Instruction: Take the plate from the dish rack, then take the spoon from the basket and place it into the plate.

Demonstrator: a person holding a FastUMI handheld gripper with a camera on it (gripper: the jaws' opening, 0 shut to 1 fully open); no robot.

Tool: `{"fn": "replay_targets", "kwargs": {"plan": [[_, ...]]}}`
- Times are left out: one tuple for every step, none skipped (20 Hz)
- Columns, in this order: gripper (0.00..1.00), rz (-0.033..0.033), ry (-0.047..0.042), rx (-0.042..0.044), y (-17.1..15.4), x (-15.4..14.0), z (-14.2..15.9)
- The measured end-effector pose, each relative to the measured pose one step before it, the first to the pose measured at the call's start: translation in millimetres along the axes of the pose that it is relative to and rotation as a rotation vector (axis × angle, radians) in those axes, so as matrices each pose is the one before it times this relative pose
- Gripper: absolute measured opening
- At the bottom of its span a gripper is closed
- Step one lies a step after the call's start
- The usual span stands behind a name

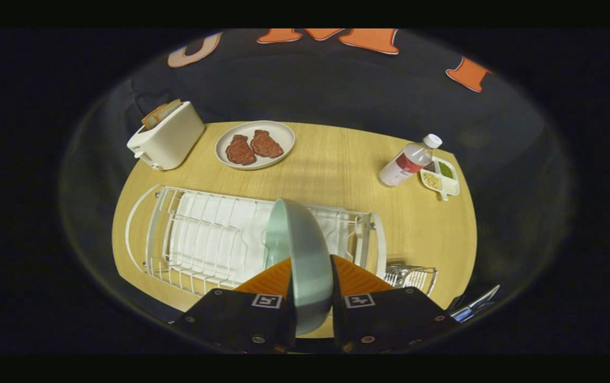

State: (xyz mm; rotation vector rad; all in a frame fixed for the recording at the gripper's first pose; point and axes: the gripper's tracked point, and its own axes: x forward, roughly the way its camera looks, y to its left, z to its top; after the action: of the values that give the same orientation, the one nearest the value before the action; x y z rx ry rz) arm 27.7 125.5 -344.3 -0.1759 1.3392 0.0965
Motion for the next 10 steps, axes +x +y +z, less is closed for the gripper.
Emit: {"fn": "replay_targets", "kwargs": {"plan": [[0.28,-0.01832,-0.01573,-0.00685,-3.89,-3.91,2.04],[0.27,0.00123,-0.00870,-0.00240,-2.05,-3.42,1.52],[0.25,0.00729,-0.00128,0.00305,1.53,-3.93,-1.70],[0.26,0.00232,-0.00048,0.00010,-0.23,-2.49,-0.51],[0.26,-0.00401,-0.00590,0.00190,-4.60,-3.52,-1.64],[0.26,-0.00420,-0.00969,0.00278,-4.13,-4.49,0.45],[0.26,0.00048,-0.01024,0.00657,-2.60,-4.35,-0.82],[0.26,0.00684,-0.00965,0.00748,-2.78,-6.04,0.06],[0.25,0.00954,-0.00905,0.01115,-2.63,-5.88,-1.81],[0.25,0.01199,-0.00871,0.01230,-2.93,-6.10,-1.24]]}}
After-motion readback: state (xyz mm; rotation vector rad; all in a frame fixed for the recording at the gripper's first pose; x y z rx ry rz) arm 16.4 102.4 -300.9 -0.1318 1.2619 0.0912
